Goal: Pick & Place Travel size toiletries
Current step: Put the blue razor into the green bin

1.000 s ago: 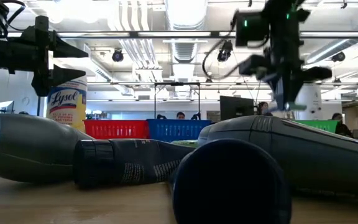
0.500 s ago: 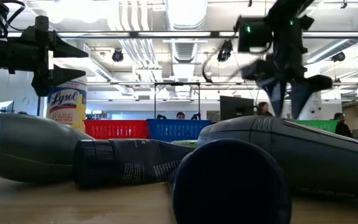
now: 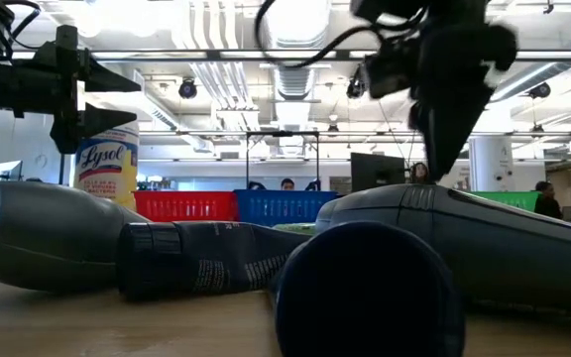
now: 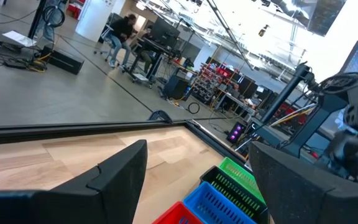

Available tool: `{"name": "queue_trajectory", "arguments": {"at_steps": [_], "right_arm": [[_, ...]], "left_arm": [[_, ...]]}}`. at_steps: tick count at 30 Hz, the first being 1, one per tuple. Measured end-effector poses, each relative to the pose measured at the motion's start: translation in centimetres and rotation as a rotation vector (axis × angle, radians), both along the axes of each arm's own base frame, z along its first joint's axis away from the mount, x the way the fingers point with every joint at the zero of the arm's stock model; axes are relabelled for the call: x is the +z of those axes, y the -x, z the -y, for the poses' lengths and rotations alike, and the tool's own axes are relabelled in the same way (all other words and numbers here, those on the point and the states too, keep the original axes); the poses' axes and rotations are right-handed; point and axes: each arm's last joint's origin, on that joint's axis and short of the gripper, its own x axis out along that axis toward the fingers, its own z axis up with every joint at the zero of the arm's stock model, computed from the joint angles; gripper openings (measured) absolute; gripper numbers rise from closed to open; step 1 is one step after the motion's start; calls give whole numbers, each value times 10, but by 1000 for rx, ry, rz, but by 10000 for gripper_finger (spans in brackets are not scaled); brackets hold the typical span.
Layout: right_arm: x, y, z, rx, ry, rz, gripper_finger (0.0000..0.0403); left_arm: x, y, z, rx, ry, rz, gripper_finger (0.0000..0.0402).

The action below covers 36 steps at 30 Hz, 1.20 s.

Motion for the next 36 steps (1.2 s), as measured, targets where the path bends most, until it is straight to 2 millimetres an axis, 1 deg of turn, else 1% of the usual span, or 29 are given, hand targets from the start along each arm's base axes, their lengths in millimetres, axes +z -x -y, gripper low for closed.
{"name": "queue_trajectory", "arguments": {"at_steps": [3,6,11,13,17,21,24,31,36], "right_arm": [[-14,-12,-3,2,-4,9,205],[-22,-22,-5,1,-11,31,191],[-31,-27,-11,17,-5,42,182],[-35,-27,-15,31,7,42,180],[-40,-27,-22,45,93,47,184],[-41,-26,-24,26,148,59,190],[-46,-24,-23,20,130,46,192],[-67,-27,-25,-54,91,48,180],[-71,-28,-25,-76,85,53,164]], "left_arm": [[0,0,0,0,0,0,287],[0,0,0,-1,0,0,287],[0,0,0,0,0,0,287],[0,0,0,0,0,0,287],[0,0,0,0,0,0,287],[0,0,0,-1,0,0,287],[0,0,0,0,0,0,287],[0,0,0,0,0,0,287],[0,0,0,0,0,-2,287]]}}
